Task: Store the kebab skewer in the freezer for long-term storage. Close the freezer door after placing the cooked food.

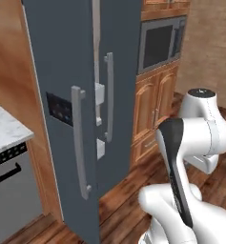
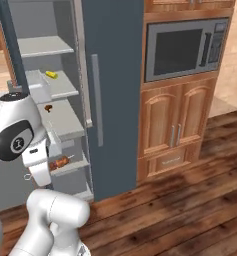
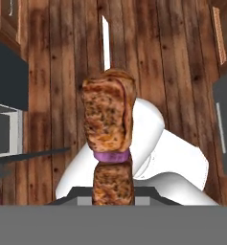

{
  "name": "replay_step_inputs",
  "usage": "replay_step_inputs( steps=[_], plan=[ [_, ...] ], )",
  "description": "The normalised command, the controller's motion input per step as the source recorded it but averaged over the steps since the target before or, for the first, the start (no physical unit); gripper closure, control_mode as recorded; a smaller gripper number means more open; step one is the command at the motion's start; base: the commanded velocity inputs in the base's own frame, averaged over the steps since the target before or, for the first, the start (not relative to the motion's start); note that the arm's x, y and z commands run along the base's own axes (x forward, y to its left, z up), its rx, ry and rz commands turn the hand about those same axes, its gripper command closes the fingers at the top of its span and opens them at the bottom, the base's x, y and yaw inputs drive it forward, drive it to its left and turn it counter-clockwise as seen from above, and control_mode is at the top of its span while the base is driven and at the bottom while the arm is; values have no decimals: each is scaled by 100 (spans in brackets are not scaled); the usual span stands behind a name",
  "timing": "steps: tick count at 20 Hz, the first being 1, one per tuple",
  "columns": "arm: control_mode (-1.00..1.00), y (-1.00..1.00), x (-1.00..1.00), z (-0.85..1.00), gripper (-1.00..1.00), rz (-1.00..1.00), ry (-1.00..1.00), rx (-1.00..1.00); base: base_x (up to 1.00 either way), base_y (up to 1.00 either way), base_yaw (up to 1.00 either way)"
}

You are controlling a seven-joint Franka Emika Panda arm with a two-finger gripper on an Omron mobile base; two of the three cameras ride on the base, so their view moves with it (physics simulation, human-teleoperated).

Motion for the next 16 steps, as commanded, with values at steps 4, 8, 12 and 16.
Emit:
replay_step_inputs(
  steps=[4, 8, 12, 16],
  plan=[
    [100, 0, 0, 0, 100, 0, 0, 0, 42, -63, 36],
    [100, 0, 0, 0, 100, 0, 0, 0, 40, -71, 48],
    [100, 0, 0, 0, 100, 0, 0, 0, 29, -96, 54],
    [100, 0, 0, 0, 100, 0, 0, 0, 34, -66, 77]
  ],
)
